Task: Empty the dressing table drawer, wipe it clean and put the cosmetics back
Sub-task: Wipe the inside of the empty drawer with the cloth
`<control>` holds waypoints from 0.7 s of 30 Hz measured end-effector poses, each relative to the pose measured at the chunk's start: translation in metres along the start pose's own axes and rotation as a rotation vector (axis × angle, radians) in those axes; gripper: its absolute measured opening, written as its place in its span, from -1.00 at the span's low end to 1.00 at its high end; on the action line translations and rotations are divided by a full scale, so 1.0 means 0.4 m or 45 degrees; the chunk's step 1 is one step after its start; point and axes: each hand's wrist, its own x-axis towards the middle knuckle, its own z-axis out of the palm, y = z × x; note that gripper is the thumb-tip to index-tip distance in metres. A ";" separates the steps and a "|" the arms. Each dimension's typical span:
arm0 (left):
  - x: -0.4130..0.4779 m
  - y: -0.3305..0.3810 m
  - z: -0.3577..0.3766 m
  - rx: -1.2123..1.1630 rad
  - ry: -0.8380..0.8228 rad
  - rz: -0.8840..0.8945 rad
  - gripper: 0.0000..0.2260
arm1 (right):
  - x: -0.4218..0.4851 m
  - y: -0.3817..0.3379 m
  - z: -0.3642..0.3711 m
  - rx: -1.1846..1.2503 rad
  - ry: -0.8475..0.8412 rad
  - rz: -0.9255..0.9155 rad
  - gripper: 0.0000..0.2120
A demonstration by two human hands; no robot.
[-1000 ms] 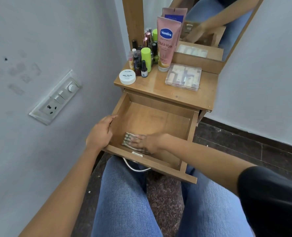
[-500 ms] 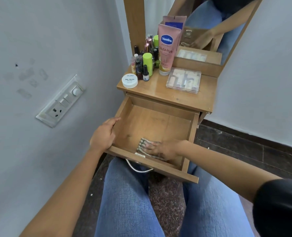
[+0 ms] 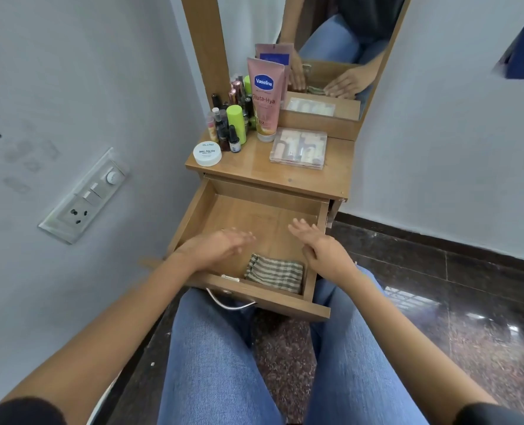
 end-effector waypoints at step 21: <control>0.140 0.036 0.044 0.356 -0.774 0.688 -0.38 | -0.079 0.033 0.047 0.287 0.329 0.409 -0.57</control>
